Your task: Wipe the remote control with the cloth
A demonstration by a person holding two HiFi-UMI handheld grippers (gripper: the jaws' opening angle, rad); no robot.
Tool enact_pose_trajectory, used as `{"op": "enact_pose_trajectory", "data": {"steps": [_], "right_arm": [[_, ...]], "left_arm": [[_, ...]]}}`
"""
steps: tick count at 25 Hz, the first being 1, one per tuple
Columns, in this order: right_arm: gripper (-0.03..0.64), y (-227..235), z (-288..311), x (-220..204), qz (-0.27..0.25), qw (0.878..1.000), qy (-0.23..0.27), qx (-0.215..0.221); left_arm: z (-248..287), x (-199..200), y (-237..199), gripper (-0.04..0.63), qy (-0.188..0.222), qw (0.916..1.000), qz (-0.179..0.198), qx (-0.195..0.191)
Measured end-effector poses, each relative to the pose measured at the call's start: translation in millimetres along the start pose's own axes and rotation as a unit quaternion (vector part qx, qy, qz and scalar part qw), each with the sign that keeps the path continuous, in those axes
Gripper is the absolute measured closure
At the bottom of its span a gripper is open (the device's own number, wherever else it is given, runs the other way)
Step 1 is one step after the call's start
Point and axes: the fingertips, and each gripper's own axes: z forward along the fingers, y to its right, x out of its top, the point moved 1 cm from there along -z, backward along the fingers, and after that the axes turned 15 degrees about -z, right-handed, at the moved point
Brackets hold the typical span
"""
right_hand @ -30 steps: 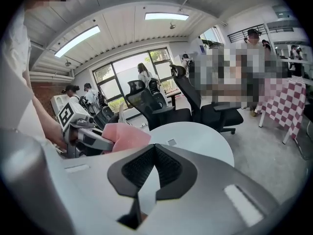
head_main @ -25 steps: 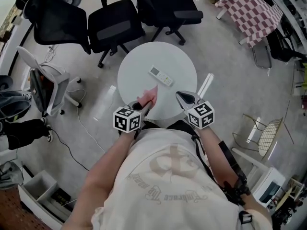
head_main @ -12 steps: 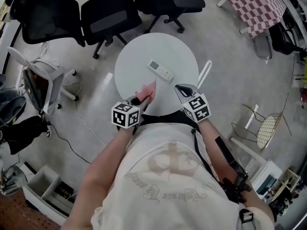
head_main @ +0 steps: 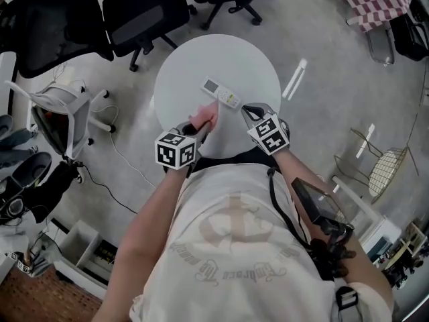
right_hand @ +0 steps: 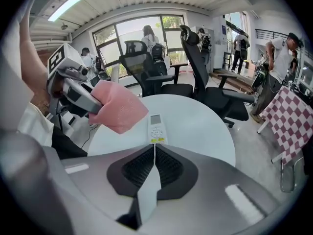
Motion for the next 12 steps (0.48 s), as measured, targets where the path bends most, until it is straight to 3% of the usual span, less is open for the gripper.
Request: {"op": "enact_pose_trajectory", "data": {"steps": [6,12], "right_arm": [[0.549,-10,-5,-16,-0.011,1.000,-0.016,0.016],[0.444,-19,31,-12,-0.019,0.998,-0.048,0.028]], "left_arm": [[28,-4,21,0.558,-0.031,0.9995,0.007,0.003],[43,15,1,0.558,-0.060,0.9980,0.017,0.005]]}}
